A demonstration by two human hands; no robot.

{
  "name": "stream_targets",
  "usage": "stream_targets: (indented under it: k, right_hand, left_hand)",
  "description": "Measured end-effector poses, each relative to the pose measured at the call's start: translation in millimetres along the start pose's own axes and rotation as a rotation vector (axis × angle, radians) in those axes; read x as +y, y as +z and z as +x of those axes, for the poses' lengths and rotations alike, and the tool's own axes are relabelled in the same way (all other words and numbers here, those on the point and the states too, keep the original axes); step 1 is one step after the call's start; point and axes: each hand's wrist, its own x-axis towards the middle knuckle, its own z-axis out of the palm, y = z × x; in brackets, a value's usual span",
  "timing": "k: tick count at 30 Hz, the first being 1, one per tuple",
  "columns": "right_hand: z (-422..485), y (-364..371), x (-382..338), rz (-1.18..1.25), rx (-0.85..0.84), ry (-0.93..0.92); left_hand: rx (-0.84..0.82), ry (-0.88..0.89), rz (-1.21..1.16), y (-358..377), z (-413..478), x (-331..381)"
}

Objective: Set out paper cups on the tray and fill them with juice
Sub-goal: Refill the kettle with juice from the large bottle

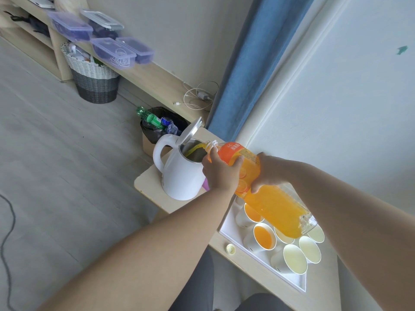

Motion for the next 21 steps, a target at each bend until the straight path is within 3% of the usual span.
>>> stream_targets:
  k: [21]
  right_hand:
    - [-1.8,-0.7,5.6,-0.026,-0.004,-0.002]
  left_hand:
    - [-0.006,0.012,0.003,2.5,-4.1,0.3]
